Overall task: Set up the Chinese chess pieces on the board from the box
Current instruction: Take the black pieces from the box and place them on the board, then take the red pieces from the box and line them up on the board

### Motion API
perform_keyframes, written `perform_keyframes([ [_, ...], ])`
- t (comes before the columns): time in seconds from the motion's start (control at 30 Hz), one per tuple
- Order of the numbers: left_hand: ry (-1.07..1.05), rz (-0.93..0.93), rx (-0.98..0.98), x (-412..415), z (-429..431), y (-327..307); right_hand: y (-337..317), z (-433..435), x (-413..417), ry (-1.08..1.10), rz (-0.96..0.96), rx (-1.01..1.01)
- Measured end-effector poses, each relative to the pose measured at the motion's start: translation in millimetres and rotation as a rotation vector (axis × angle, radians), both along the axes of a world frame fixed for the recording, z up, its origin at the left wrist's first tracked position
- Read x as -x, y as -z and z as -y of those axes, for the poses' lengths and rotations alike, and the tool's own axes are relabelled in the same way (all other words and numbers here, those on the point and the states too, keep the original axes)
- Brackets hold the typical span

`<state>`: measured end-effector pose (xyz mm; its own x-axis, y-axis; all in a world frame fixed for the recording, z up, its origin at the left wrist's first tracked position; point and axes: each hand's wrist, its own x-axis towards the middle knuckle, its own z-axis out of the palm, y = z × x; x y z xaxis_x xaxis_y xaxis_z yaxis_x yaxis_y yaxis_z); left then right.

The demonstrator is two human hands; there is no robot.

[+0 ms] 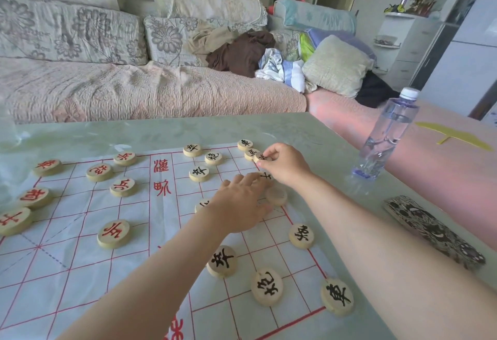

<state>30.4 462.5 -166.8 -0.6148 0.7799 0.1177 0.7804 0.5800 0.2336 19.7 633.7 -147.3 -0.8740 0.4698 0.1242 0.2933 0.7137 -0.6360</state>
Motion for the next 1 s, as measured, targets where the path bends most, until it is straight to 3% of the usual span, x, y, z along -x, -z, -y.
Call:
perform_keyframes([
  [0.27,0.001,0.021,-0.021,5.1,5.1,1.5,6.8,6.2,7.7,0.002,0.065,-0.055],
  [0.5,-0.038,0.102,-0.219,8.8,16.8,-6.6,-12.0,18.9,-2.8,0.004,0.026,-0.114],
  [1.0,-0.461,-0.077,-0.155,-2.2,188.6,-66.9,-58.5,175.1,-42.6,-0.485,0.004,-0.018],
])
